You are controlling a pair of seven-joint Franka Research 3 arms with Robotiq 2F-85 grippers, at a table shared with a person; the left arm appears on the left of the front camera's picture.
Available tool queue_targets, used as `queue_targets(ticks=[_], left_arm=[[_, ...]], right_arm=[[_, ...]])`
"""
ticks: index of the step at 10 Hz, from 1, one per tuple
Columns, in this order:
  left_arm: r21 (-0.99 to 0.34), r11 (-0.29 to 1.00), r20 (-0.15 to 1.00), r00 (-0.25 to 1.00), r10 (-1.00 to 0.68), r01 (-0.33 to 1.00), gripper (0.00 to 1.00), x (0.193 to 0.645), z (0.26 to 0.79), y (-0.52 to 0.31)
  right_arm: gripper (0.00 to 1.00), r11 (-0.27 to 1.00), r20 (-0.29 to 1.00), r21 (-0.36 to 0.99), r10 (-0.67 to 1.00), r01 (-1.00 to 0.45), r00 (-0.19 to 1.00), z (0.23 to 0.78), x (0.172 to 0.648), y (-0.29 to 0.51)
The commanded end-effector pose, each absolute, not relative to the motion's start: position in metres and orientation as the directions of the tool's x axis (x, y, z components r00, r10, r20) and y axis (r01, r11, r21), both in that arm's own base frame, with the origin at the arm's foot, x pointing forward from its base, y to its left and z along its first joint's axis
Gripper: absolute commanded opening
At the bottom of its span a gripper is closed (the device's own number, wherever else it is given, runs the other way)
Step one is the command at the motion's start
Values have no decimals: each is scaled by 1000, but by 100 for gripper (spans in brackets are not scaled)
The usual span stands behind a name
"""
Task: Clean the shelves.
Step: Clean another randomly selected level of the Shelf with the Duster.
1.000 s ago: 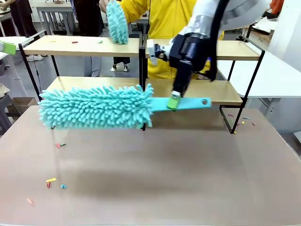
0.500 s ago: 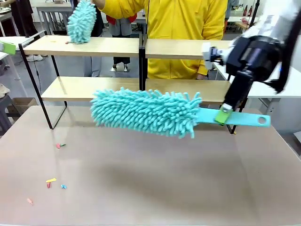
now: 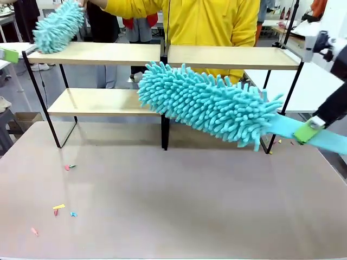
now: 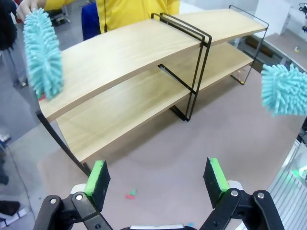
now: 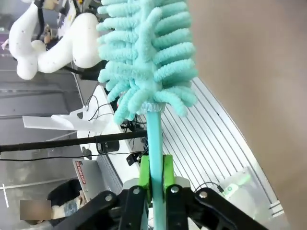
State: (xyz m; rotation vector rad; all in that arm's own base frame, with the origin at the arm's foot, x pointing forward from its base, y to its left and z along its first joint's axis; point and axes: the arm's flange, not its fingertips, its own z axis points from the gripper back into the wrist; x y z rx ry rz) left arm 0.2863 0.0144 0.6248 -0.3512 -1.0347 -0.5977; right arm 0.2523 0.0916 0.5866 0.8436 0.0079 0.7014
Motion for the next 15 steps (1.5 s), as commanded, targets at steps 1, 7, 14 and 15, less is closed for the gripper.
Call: queue_targets(ticks=[1, 7, 14, 15], left_arm=[[0, 790, 881, 374, -290, 613, 100, 286, 624, 14], [0, 790, 881, 374, -290, 613, 100, 286, 624, 14], [0, 790, 881, 374, -290, 613, 100, 286, 624, 14], [0, 790, 881, 374, -290, 613, 100, 286, 624, 14]], right_arm=[[12, 453, 291, 680, 556, -577, 779, 594, 245, 84], [12, 289, 544, 483, 640, -826, 542, 712, 242, -18], [12, 324, 692, 466, 446, -823, 567, 660, 195, -159], [12, 274, 682, 464, 496, -842, 537, 680, 185, -176]])
